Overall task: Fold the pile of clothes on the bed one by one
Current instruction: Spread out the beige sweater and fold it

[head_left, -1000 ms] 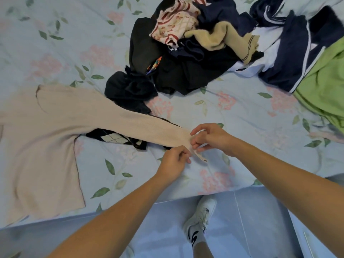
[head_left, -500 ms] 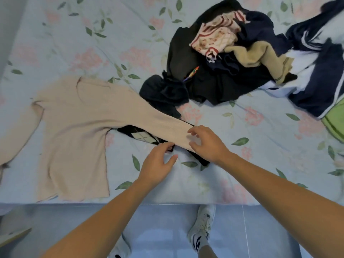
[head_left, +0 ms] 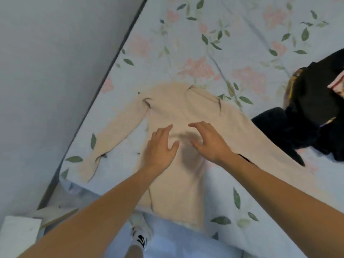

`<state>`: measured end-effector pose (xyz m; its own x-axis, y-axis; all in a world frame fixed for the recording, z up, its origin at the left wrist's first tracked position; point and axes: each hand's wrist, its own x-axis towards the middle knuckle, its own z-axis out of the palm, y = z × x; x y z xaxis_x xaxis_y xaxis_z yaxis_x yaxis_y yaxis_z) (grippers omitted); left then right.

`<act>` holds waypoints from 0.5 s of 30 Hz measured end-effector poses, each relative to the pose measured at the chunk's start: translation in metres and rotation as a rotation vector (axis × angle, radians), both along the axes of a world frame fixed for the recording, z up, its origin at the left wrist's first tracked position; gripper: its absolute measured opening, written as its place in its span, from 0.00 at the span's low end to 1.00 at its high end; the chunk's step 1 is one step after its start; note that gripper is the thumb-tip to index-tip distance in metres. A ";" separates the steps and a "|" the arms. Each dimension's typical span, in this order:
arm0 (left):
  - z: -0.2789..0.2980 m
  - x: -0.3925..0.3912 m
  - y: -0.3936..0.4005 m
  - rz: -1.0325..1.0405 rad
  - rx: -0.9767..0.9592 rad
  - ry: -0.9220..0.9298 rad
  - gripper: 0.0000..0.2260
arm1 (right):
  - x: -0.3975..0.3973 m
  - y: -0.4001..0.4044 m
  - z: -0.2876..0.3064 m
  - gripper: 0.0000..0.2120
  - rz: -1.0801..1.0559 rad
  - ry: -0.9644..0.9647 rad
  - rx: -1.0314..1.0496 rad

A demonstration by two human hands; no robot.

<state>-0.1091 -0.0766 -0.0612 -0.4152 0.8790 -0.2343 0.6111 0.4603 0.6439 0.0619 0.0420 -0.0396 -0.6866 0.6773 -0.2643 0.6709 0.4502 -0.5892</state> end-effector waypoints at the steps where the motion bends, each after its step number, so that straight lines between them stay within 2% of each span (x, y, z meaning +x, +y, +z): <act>1: 0.000 -0.031 0.000 -0.011 0.000 0.016 0.27 | -0.033 0.001 -0.004 0.25 0.015 0.005 0.000; 5: -0.003 -0.142 -0.003 -0.028 -0.033 0.131 0.29 | -0.153 0.010 -0.022 0.25 0.106 0.007 0.002; 10: -0.032 -0.224 -0.019 0.091 -0.299 0.142 0.36 | -0.243 0.020 -0.048 0.30 0.247 -0.054 0.013; 12: -0.045 -0.238 -0.026 0.113 -0.385 0.106 0.33 | -0.262 0.024 -0.057 0.32 0.305 -0.114 0.078; 15: -0.061 -0.252 -0.031 0.118 -0.429 -0.034 0.18 | -0.282 0.029 -0.064 0.37 0.439 -0.193 0.207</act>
